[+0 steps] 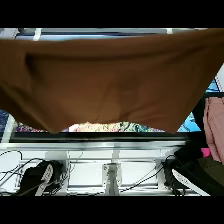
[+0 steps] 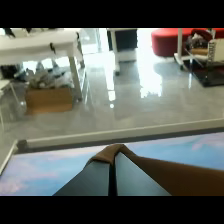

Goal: Fold the clothes and pants, and hang the long-sleeved shirts on hangers.

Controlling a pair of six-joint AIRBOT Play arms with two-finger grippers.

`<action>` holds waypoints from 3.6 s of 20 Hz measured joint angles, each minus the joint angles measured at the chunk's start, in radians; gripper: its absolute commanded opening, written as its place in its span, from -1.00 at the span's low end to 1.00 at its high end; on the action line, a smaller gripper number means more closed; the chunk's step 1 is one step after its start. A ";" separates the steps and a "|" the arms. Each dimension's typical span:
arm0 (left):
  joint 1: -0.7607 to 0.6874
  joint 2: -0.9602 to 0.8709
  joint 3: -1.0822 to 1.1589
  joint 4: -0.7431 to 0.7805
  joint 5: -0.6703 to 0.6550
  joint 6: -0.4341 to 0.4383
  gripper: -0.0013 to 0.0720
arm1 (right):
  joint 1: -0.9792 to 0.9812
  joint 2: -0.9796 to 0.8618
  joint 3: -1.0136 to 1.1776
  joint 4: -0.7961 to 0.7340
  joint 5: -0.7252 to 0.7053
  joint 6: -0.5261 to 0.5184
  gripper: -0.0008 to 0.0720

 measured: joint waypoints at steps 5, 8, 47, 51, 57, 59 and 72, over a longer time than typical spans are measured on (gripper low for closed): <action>-0.006 -0.314 0.000 -0.041 0.066 -0.022 -0.93 | -0.089 -0.225 0.000 -0.128 -0.166 -0.031 -0.95; -0.027 -0.517 0.000 -0.060 0.074 -0.016 -0.93 | -0.204 -0.384 -0.040 -0.087 -0.201 -0.007 -0.95; -0.162 -0.927 -0.174 0.161 -0.166 -0.261 0.56 | -0.413 -0.887 -0.249 0.420 -0.184 -0.150 0.20; -0.162 -0.927 -0.174 0.126 -0.170 -0.261 0.56 | -0.413 -0.887 -0.249 0.422 -0.173 -0.148 0.20; -0.109 -0.878 -0.174 0.143 -0.217 -0.261 0.55 | -0.460 -0.885 -0.248 0.380 -0.140 -0.149 0.20; -0.066 -0.848 -0.174 0.155 -0.259 -0.258 0.55 | -0.509 -0.884 -0.248 0.379 -0.108 -0.151 0.20; 0.062 -0.724 -0.600 -0.205 -0.274 0.031 0.44 | -0.717 -0.884 -0.248 0.492 -0.015 -0.186 0.19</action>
